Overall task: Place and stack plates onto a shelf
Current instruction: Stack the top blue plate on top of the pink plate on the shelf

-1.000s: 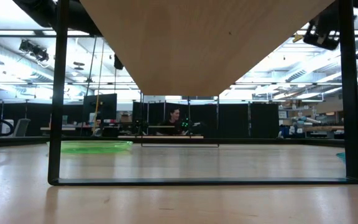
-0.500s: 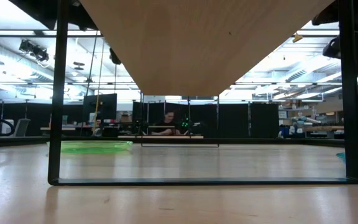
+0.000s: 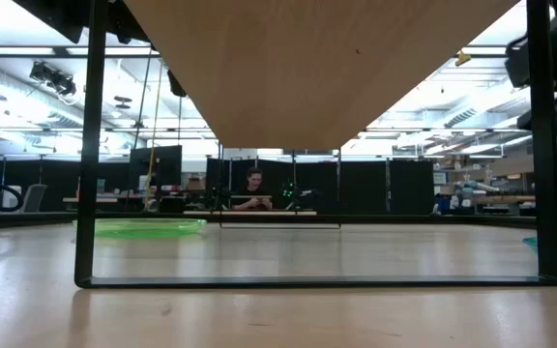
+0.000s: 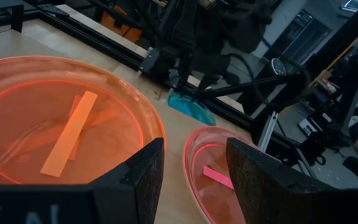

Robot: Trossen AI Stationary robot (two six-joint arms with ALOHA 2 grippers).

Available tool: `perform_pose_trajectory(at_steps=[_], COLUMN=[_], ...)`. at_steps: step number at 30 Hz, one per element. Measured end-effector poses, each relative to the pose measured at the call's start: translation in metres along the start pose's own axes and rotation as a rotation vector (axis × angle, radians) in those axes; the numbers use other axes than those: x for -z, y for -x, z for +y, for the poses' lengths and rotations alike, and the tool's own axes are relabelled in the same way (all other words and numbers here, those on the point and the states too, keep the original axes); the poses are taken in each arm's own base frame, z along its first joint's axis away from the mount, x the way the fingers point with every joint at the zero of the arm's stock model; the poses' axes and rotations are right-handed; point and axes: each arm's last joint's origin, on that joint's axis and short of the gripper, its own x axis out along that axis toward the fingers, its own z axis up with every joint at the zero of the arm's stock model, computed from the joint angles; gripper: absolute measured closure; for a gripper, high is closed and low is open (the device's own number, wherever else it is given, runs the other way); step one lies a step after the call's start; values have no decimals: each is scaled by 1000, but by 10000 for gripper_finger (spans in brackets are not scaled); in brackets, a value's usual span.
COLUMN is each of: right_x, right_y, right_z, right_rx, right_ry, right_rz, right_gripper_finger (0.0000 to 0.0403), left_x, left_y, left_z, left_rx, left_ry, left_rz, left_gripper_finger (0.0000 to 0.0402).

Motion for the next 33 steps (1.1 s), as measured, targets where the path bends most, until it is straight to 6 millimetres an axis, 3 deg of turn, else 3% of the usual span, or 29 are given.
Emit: perform_pose_trajectory(at_steps=[13,33], right_x=[18,18], right_y=[-27,-37], right_z=[-19,-22], right_rx=[75,56], right_ry=[-54,-64], right_rz=[71,30], right_gripper_finger=[274,274], left_x=[0,0], left_y=[0,0], left_z=[1,1], left_rx=[-9,-9], left_ry=[-1,-1], left_rz=[-5,-5], left_gripper_finger=[221,221])
